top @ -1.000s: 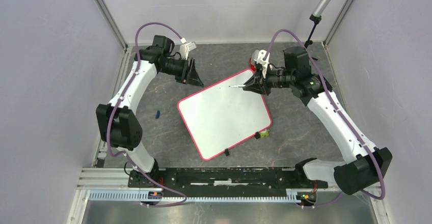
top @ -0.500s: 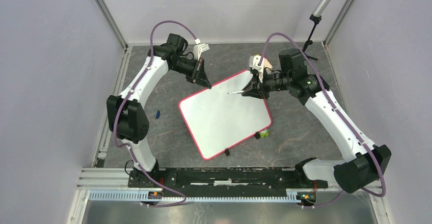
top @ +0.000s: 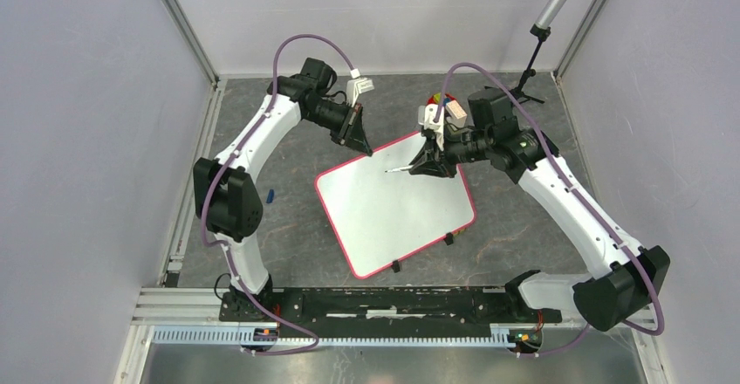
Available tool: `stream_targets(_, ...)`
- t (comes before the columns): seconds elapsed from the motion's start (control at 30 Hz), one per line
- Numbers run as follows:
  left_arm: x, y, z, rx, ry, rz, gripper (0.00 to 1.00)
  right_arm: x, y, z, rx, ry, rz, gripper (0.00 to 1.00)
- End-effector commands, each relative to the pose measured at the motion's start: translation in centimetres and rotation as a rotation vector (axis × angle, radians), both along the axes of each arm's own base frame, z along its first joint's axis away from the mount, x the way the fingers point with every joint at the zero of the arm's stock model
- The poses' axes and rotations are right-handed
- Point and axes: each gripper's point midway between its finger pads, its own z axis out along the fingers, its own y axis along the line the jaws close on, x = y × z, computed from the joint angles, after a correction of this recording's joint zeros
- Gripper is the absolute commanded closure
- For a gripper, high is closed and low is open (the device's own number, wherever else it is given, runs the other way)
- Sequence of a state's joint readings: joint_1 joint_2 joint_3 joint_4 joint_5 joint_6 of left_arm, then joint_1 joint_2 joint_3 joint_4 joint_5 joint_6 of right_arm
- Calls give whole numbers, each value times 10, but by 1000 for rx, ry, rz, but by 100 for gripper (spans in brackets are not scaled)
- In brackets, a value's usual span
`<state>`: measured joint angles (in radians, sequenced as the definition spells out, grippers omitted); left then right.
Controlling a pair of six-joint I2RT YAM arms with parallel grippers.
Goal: Write a sentence on the whiteboard
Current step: Move the whiteboard to the center of the board, then write a sentence on the whiteboard.
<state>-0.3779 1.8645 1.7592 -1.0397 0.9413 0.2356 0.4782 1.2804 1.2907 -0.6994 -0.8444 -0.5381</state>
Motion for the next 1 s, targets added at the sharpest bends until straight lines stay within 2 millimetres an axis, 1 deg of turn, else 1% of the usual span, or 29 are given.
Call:
stream_targets(0.0,-12,-7,1,-4,11,-65,88,-2,5,9,-1,-38,24,100)
stream_targets(0.03,-12,-7,3,-3,5,-61,81,-2,6,9,-3,-42,22,100)
stream_targets(0.07,-10,-4,7,-1,-8,-48,72,-1,6,9,-6,-46,16,100)
stream_targets(0.13,-5,3,20,-16,-20,-12,61,0,8,8,-9,-51,2,100)
stream_targets(0.17,-3,8,28,-36,-17,7,56,0,10,9,-9,-55,1,100)
stream_targets(0.23,0,24,39,-52,-27,53,47,0,16,9,-14,-59,-6,100)
stream_targets(0.3,-4,39,41,-55,-29,92,44,1,23,10,-13,-70,-18,100)
stream_targets(0.4,-19,57,33,-45,11,121,43,2,36,11,-8,-92,-32,100)
stream_targets(0.43,-23,61,27,-36,26,127,42,4,40,11,-7,-98,-42,100)
stream_targets(0.5,-30,70,22,-30,38,146,42,2,53,14,2,-106,-44,100)
stream_targets(0.67,-39,79,21,-49,54,172,45,-3,80,14,-15,-133,-44,100)
stream_targets(0.8,-43,80,16,-45,66,175,53,-13,99,4,-48,-153,-33,100)
stream_targets(0.97,-42,79,14,-47,78,172,66,-12,109,2,-59,-168,-72,100)
